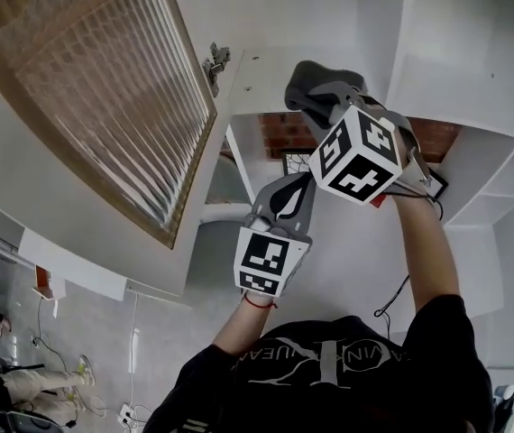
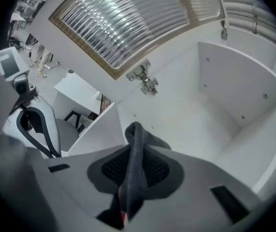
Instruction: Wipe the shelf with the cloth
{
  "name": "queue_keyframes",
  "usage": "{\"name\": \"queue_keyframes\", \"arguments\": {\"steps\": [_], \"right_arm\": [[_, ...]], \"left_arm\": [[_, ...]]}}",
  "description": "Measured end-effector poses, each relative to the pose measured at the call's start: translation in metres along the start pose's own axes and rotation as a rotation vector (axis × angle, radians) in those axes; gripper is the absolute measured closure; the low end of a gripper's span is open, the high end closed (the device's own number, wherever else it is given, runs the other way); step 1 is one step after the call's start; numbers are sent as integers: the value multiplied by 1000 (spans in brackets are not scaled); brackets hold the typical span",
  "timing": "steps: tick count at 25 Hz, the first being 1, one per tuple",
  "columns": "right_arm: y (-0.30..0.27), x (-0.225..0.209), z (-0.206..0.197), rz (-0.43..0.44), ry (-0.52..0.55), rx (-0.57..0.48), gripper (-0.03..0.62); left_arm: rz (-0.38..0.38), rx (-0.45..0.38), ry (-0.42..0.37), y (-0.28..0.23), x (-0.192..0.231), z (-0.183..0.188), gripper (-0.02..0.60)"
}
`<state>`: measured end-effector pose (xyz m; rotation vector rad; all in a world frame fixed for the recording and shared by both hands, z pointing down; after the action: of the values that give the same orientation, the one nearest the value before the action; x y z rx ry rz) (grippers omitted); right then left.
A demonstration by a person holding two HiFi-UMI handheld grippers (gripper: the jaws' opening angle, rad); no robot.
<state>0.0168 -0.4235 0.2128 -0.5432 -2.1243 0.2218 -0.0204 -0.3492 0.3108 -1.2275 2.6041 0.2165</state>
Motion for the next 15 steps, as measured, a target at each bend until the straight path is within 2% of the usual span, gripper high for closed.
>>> {"name": "queue_keyframes", "arguments": {"steps": [8,15], "right_arm": [[27,-18,-37,-55,-60,37,523],[41,-18,-46,-38,-89,16,531]], "left_arm": [[-27,-2,4,-7,-14,2,597],[24,23,13,2,-11,-1,596]]}}
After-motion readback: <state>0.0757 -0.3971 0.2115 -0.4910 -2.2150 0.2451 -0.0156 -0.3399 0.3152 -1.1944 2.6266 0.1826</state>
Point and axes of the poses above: the fingertips, and each gripper's own axes: y backward along the fingers, x to its left, z out of its top, the point moved 4 cm from there along y, backward along the fingers, and after that the axes turned 6 degrees about -y, right-handed, at the moved point
